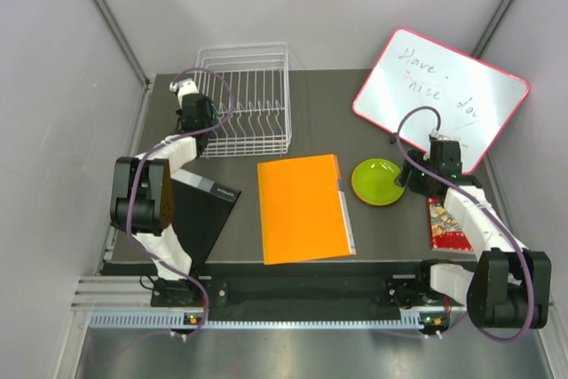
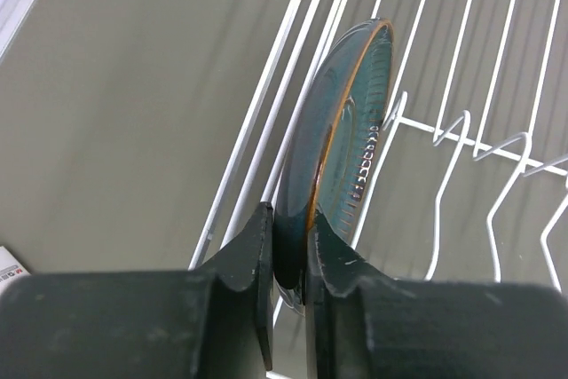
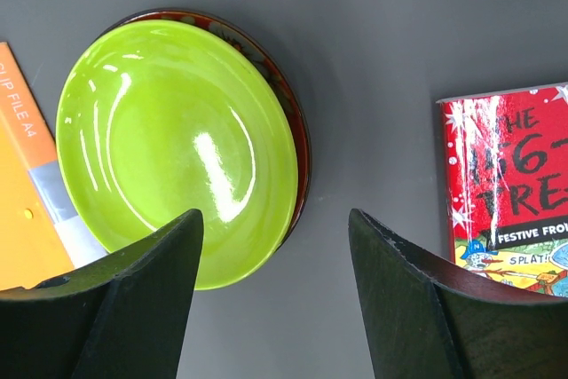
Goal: Unload the plates from the dish rack
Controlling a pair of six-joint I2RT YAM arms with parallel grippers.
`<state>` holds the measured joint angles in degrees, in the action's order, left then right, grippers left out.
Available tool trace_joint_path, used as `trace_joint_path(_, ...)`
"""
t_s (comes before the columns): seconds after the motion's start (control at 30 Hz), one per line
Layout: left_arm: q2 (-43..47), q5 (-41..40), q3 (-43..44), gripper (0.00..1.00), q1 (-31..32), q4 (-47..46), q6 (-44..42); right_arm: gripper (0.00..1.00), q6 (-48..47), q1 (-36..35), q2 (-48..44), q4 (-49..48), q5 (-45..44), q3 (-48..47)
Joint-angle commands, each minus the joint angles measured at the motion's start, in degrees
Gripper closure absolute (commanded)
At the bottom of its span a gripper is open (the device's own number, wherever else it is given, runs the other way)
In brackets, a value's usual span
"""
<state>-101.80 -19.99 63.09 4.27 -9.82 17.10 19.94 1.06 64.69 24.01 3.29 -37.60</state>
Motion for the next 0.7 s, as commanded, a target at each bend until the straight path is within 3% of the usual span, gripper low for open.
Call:
trace_joint_path(0.0,-0.94,2.32,0.72,1.00,-0.23,-5.29,3.64,0.33,-0.70,0.26,-0.17,-2.56,-0.38,-1.86)
trace_joint_path(0.13,-0.16,1.27,-0.07,1.00,-0.06,-5.29,2.50,0.33,-0.43,0.26,-0.79,-2.13,-1.00,-1.07)
trace_joint_path(0.67,15.39,-16.31,-5.69,1.00,6.97,-10.48,-7.78,0.33,0.97,0.26,-5.71,-0.37,-0.13,-0.89)
